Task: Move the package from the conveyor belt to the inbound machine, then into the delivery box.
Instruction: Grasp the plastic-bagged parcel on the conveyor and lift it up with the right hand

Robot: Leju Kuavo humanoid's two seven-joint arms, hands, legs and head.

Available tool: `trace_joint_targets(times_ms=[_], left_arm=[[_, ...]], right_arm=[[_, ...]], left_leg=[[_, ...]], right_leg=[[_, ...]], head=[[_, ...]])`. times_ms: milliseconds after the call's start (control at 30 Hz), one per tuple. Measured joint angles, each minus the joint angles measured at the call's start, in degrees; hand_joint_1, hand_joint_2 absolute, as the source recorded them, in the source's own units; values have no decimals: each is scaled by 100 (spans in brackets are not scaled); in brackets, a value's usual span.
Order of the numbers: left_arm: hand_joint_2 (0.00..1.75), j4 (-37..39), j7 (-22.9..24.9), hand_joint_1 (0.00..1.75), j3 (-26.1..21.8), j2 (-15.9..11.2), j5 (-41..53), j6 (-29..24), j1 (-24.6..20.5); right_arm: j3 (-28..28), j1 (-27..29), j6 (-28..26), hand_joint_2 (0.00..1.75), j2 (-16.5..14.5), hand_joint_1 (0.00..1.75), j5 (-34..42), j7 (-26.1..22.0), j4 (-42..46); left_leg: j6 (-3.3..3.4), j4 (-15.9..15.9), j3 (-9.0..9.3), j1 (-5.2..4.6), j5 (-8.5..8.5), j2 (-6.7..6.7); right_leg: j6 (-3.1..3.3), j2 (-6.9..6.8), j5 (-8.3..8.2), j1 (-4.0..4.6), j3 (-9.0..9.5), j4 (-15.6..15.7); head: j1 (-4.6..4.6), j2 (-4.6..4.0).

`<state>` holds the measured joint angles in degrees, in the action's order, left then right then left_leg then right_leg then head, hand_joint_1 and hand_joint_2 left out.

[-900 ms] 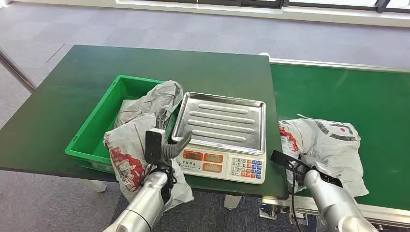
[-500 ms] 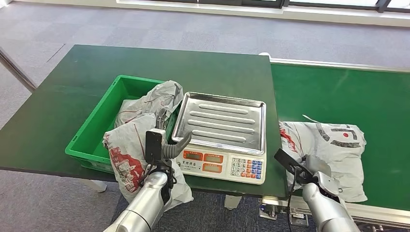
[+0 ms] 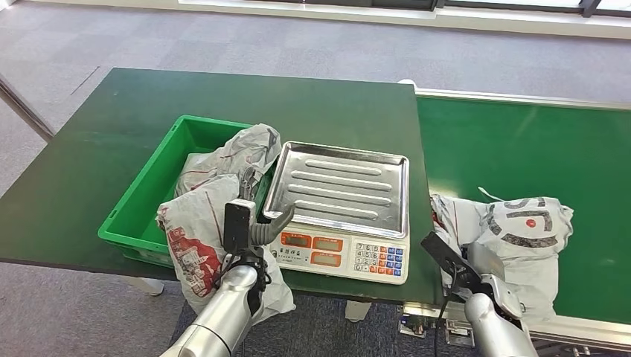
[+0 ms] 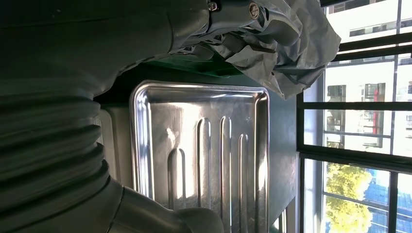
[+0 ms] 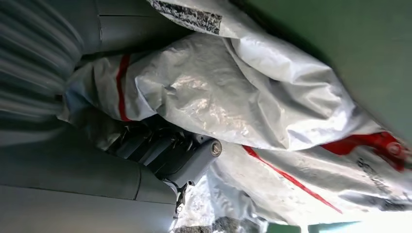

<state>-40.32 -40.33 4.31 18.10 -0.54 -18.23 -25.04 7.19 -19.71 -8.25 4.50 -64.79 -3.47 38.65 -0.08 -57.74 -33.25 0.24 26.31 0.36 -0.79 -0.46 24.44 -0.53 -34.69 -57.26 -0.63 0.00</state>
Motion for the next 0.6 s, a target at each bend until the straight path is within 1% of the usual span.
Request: trace_joint_targets(times_ms=[233, 400, 533, 600], left_arm=[[175, -42, 0, 0, 0, -2, 13, 5, 12], [175, -56, 0, 0, 0, -2, 13, 5, 17], [175, -59, 0, 0, 0, -2, 13, 5, 19], [175, -64, 0, 0, 0, -2, 13, 5, 21]], right_arm=[[112, 156, 309, 175, -21, 175, 263, -297, 321], [197, 192, 565, 175, -37, 175, 308, -348, 481], [220, 206, 659, 175, -40, 175, 320, -366, 542], [244, 224, 704, 175, -43, 175, 389, -475, 607]], left_leg=[[-3, 0, -3, 0, 2, 3], [-4, 0, -3, 0, 2, 6], [-4, 0, -4, 0, 2, 7], [-4, 0, -4, 0, 2, 8]], right_leg=[[0, 2, 0, 1, -5, -1], [1, 5, 0, 1, -8, -2], [1, 6, 0, 1, -8, -2], [1, 6, 0, 1, -8, -2]], head=[[0, 0], [0, 0], [0, 0], [0, 0]])
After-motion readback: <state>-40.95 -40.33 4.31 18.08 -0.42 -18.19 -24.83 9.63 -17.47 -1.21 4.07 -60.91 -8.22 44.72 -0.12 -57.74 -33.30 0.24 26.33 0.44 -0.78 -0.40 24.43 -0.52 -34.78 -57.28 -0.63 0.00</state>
